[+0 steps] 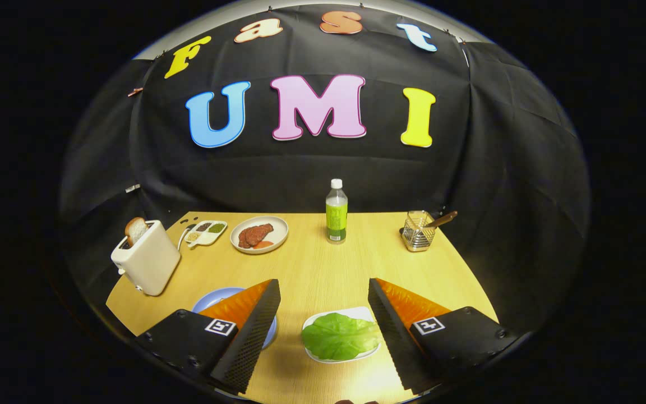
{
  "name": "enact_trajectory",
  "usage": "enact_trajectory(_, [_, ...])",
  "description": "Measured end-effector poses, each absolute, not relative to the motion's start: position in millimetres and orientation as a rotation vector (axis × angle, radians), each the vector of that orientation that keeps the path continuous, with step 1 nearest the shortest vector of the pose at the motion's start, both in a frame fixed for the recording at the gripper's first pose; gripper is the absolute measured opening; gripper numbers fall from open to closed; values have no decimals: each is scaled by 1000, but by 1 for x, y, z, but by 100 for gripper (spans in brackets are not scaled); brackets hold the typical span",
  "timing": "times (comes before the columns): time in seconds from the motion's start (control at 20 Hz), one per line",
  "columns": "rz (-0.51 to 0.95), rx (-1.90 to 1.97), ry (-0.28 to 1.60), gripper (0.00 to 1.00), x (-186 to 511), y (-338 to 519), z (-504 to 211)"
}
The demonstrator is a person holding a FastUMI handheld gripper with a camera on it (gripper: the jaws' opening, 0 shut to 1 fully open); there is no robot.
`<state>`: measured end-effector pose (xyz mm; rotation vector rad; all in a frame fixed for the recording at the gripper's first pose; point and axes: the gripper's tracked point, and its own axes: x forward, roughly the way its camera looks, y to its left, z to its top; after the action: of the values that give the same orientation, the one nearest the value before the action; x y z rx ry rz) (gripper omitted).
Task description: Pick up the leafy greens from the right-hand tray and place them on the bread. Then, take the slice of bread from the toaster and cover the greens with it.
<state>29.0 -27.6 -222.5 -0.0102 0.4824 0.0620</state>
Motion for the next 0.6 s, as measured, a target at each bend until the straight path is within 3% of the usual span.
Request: enact_trajectory(0.6, [122, -140, 769, 99, 33, -55, -378])
